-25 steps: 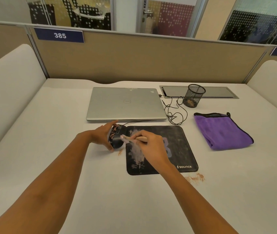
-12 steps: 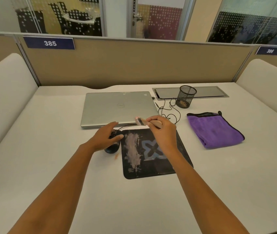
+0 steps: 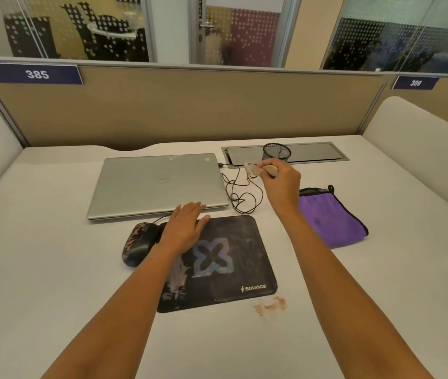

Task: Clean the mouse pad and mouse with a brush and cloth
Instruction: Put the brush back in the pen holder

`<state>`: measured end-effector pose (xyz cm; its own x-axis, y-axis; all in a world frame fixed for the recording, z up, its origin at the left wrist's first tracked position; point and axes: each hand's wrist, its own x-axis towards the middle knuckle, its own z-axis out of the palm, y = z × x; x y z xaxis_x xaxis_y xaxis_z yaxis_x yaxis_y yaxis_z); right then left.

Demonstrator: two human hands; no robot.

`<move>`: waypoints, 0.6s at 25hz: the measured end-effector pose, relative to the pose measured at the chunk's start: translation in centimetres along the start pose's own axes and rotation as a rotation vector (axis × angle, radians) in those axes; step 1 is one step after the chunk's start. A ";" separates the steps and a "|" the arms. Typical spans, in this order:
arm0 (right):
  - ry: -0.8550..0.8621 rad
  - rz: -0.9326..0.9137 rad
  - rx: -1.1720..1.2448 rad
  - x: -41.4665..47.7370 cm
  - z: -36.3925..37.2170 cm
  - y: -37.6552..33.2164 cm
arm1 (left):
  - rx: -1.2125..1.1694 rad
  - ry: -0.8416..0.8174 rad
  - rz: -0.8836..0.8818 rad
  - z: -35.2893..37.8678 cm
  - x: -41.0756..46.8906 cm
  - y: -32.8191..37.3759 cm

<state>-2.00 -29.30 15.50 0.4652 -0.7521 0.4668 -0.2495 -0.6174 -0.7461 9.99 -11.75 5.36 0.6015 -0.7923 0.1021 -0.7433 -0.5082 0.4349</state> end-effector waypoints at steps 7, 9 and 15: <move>0.046 0.005 -0.076 9.2 -1.9 4.3 | 0.078 0.054 -0.052 4.4 3.8 4.3; 0.046 0.022 -0.100 11.5 -1.8 5.5 | 0.087 0.073 -0.063 5.4 4.8 5.1; -0.035 0.085 -0.195 15.4 0.3 9.2 | 0.142 0.113 -0.126 7.2 7.0 5.6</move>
<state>3.16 -46.52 15.69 0.4639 -0.7972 0.3864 -0.4475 -0.5873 -0.6744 7.94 -22.52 2.04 0.7155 -0.6804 0.1582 -0.6890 -0.6500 0.3207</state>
